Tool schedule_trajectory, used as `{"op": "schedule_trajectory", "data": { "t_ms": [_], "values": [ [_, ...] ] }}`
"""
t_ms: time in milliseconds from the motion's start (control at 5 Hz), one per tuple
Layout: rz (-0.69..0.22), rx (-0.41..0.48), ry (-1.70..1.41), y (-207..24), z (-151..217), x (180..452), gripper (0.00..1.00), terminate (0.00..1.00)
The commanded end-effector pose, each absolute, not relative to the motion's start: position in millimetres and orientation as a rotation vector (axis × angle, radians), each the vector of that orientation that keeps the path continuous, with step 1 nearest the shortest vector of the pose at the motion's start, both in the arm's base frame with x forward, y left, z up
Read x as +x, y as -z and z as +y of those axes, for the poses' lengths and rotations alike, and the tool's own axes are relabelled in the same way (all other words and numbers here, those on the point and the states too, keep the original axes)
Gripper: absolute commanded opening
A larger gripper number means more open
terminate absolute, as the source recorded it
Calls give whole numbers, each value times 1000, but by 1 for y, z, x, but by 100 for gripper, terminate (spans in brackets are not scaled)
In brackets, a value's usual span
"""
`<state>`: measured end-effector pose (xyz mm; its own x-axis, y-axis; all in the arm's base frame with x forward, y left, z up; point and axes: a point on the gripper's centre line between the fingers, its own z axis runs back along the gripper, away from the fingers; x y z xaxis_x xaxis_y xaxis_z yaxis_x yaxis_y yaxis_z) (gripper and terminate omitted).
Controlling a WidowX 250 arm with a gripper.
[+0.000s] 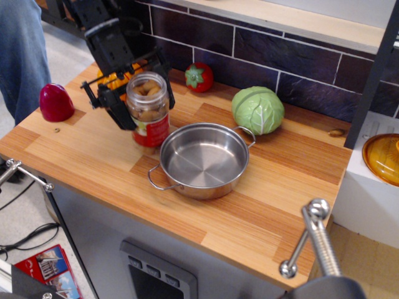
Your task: Pour almonds in pot
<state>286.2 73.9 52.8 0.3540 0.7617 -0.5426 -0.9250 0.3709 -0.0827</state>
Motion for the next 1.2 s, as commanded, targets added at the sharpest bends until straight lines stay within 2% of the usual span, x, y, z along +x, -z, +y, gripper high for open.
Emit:
{"op": "schedule_trajectory", "data": {
  "t_ms": [0, 200, 400, 600, 800, 1000],
  "values": [
    [181, -251, -1191, -92, 72, 283, 0, 0],
    [91, -212, -1263, -102, 66, 293, 0, 0],
    [-63, -108, -1425, -110, 66, 314, 0, 0],
    [-211, -47, -1514, -115, 64, 326, 0, 0],
    [-414, 4, -1537, -116, 62, 332, 0, 0],
    [-472, 32, -1509, -107, 52, 330, 0, 0]
  ]
}}
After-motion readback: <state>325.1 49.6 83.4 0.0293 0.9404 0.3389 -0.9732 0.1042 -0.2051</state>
